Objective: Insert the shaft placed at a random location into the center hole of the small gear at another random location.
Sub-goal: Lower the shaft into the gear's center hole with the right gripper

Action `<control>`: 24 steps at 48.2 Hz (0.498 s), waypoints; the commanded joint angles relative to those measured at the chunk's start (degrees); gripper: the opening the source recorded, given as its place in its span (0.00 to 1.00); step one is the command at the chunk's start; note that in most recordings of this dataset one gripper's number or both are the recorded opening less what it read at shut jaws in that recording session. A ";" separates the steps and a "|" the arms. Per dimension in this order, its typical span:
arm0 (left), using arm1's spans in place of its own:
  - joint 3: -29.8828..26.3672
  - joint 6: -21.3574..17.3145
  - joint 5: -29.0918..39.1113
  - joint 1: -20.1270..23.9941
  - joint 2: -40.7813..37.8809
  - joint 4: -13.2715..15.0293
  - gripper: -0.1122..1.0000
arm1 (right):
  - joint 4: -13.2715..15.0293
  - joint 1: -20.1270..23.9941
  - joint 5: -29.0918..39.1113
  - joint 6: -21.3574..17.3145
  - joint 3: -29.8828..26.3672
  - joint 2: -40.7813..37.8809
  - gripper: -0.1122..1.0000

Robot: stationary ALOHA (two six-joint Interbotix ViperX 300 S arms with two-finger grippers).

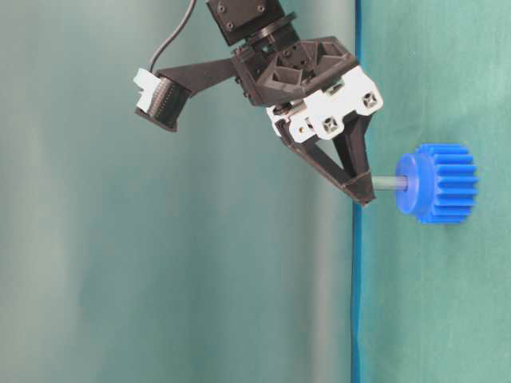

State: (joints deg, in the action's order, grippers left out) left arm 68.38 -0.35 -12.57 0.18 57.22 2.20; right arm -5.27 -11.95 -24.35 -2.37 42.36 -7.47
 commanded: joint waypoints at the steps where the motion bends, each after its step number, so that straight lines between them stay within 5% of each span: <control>1: -0.44 0.09 -0.35 -0.09 -0.53 0.09 0.10 | 0.09 0.00 -0.35 0.09 -0.97 0.62 0.21; 24: -0.53 0.09 -0.35 -0.18 -0.53 0.09 0.10 | 0.09 -0.09 -0.62 0.09 -1.49 -1.67 0.21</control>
State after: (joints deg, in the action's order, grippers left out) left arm 68.38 -0.35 -12.57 0.18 57.22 2.20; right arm -5.27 -11.95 -24.43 -2.37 42.10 -9.67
